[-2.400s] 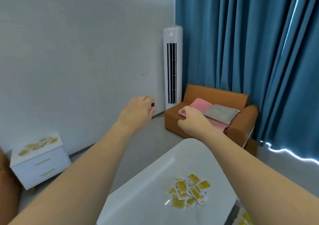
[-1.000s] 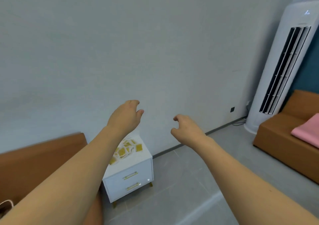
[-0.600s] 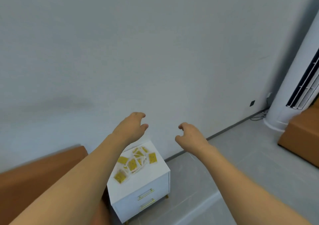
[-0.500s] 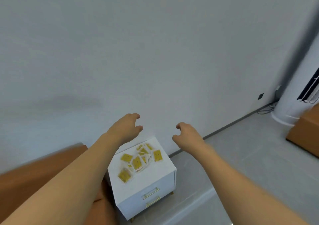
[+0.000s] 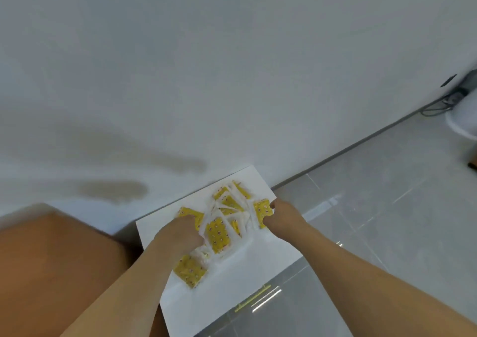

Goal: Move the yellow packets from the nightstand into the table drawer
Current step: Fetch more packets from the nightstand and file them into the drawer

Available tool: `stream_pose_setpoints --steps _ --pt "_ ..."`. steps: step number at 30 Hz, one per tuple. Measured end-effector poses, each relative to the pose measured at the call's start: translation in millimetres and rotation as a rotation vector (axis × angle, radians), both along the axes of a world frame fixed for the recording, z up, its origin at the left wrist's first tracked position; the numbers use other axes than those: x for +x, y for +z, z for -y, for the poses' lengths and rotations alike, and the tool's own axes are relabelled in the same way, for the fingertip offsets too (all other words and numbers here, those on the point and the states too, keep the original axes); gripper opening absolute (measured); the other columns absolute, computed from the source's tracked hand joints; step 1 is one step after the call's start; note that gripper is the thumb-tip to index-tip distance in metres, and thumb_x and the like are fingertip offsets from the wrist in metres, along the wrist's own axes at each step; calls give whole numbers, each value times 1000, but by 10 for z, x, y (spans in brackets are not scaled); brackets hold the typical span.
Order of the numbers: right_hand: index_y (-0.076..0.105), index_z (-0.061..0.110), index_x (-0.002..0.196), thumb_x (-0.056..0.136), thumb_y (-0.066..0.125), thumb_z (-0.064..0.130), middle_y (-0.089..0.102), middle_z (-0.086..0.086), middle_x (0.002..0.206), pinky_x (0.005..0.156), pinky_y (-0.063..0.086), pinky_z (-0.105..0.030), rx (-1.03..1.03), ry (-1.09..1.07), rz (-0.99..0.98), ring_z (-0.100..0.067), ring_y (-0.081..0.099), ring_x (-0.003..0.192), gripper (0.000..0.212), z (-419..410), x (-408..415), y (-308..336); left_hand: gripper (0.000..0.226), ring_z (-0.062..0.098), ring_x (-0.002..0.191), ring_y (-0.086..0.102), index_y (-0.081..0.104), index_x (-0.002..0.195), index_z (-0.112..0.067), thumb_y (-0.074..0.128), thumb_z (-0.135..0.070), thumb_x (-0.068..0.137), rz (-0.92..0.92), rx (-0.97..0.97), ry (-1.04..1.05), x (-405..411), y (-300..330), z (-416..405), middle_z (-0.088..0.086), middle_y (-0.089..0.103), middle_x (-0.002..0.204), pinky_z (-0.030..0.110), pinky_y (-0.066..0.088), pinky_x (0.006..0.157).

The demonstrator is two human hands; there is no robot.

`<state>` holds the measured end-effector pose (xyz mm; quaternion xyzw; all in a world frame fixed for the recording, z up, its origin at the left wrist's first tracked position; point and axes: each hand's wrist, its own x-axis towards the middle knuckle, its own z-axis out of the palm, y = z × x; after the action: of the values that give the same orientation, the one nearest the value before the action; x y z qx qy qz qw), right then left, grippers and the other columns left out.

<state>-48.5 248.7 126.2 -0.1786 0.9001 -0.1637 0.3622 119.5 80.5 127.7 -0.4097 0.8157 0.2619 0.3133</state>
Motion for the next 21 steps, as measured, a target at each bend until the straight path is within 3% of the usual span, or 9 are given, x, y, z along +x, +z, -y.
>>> stream_pose_setpoints --steps 4,7,10,13,15,18,20,21 --pt "42 9 136 86 56 23 48 -12 129 92 49 -41 58 -95 3 -32 54 112 53 358 -185 -1036 92 19 112 57 47 132 -25 75 -66 55 195 -55 -13 32 -992 88 -5 59 119 39 49 93" --pt "35 10 138 86 64 36 43 -13 134 97 43 -43 132 -268 -51 -34 45 124 65 522 -273 -1583 110 26 121 52 37 137 -15 74 -72 51 326 -198 -33 101 -1505 -17 5 50 130 45 45 100" --pt "28 9 142 81 68 52 33 -14 143 104 35 -44 257 -325 -149 -34 35 132 85 610 -316 -1928 111 24 115 53 30 136 -9 75 -69 54 255 -316 28 157 -1799 -94 9 45 128 37 48 93" --pt "25 8 144 77 73 53 32 -16 143 108 33 -43 299 -407 -155 -34 33 133 94 647 -363 -2035 115 23 110 56 29 128 -9 79 -73 47 152 -257 137 202 -1859 -84 7 48 121 33 49 87" --pt "31 5 140 77 74 39 40 -16 138 103 39 -42 290 -455 -131 -35 43 127 83 620 -397 -2062 110 24 107 59 33 127 -9 84 -66 47 59 -153 245 252 -1866 -66 6 51 119 34 51 86" --pt "49 1 123 89 55 18 53 -18 125 78 52 -35 134 -470 -130 -31 60 96 39 559 -441 -2041 75 18 97 63 54 119 -19 87 -45 57 -86 37 321 314 -1827 9 -3 64 107 29 52 81" --pt "52 -1 119 96 45 18 55 -19 118 65 48 -32 38 -527 -170 -30 61 85 30 541 -418 -1941 56 17 101 63 61 119 -23 83 -32 67 -125 149 324 341 -1750 66 -3 68 111 27 50 83" --pt "52 -1 118 98 44 18 56 -17 112 63 45 -32 -36 -581 -183 -30 61 82 29 547 -388 -1844 58 19 108 60 58 125 -24 80 -28 72 -145 191 335 352 -1692 91 -1 65 120 27 48 86"
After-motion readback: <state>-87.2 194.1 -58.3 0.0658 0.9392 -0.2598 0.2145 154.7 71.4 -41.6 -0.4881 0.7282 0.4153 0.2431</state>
